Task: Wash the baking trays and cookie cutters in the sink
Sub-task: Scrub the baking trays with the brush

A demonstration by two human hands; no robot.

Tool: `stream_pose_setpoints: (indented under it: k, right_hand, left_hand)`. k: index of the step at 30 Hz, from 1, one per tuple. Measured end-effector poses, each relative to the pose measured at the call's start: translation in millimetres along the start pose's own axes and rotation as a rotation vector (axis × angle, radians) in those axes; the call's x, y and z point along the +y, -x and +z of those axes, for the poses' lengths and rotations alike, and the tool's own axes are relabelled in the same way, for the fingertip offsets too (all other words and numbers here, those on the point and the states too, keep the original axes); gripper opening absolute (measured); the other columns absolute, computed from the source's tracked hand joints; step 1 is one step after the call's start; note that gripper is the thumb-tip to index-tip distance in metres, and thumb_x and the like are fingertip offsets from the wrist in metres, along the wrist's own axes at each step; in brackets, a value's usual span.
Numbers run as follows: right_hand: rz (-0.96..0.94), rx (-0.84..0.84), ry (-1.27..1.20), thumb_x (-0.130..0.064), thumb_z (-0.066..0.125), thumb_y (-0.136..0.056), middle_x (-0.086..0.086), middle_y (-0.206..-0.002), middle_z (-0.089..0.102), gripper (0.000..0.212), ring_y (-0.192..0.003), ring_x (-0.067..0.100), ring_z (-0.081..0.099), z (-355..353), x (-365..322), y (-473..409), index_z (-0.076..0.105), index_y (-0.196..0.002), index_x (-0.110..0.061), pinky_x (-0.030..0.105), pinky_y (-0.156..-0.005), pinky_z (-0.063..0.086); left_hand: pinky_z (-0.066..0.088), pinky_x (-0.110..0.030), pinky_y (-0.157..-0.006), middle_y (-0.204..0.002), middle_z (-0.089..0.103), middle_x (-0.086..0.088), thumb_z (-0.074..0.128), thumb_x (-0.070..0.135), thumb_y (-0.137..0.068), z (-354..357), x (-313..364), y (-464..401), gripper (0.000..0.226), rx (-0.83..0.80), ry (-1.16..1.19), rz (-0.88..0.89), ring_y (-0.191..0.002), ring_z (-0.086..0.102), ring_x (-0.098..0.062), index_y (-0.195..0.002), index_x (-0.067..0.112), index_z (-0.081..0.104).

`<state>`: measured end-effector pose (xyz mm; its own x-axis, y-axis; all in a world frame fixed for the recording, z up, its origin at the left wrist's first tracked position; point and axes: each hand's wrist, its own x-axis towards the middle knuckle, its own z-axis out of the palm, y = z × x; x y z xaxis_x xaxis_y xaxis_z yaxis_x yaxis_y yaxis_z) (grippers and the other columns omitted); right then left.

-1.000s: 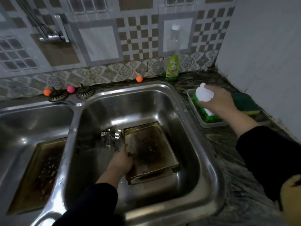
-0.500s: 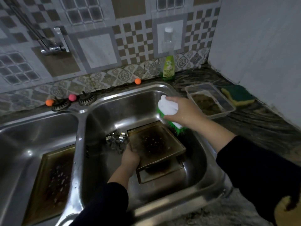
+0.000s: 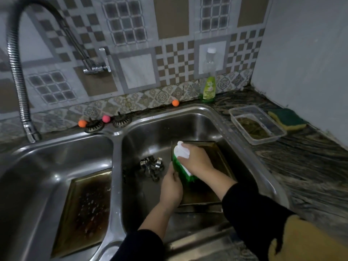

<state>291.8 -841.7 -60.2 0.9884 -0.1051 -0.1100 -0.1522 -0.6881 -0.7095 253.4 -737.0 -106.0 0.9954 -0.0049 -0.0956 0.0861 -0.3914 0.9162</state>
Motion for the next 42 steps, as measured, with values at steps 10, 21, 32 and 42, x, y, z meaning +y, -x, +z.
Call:
stream_pose_setpoints:
  k: [10, 21, 32, 42]
  right_hand:
    - [-0.132, 0.046, -0.103, -0.029, 0.061, -0.090, 0.000, -0.141, 0.049, 0.059, -0.128, 0.016, 0.047, 17.8, -16.2, 44.8, 0.037, -0.144, -0.026, 0.027, -0.104, 0.039]
    - [-0.230, 0.220, -0.153, -0.027, 0.063, -0.089, 0.002, -0.142, 0.048, 0.061, -0.129, 0.017, 0.045, -23.7, -26.6, -0.8, 0.038, -0.144, -0.022, 0.028, -0.106, 0.035]
    - [-0.158, 0.356, -0.206, -0.028, 0.062, -0.089, 0.008, -0.141, 0.048, 0.059, -0.127, 0.026, 0.047, -59.5, -14.6, -48.3, 0.041, -0.143, -0.019, 0.032, -0.102, 0.038]
    - [-0.334, 0.296, -0.238, -0.027, 0.067, -0.085, 0.002, -0.133, 0.053, 0.061, -0.119, 0.017, 0.052, -25.2, -3.8, 15.3, 0.041, -0.140, -0.024, 0.033, -0.099, 0.045]
  left_hand:
    - [0.037, -0.015, -0.092, -0.125, 0.052, 0.012, 0.031, 0.007, -0.102, -34.2, 4.4, -7.8, 0.048, 0.081, 0.091, 0.083, -0.111, 0.050, -0.001, -0.145, 0.029, 0.034]
    - [0.019, 0.005, -0.097, -0.141, 0.042, 0.005, 0.035, 0.004, -0.100, -34.2, 23.4, -13.4, 0.049, 0.250, 0.009, 0.328, -0.129, 0.033, 0.002, -0.148, 0.012, 0.033]
    - [0.024, 0.004, -0.097, -0.133, 0.045, 0.009, 0.038, 0.007, -0.101, -33.1, 42.4, -9.6, 0.051, 0.256, -0.047, 0.455, -0.122, 0.038, 0.005, -0.150, 0.017, 0.029]
    - [0.035, -0.017, -0.102, -0.131, 0.051, 0.004, 0.040, 0.014, -0.100, -54.7, 40.2, -18.5, 0.051, 0.313, -0.062, 0.468, -0.122, 0.046, -0.004, -0.149, 0.025, 0.028]
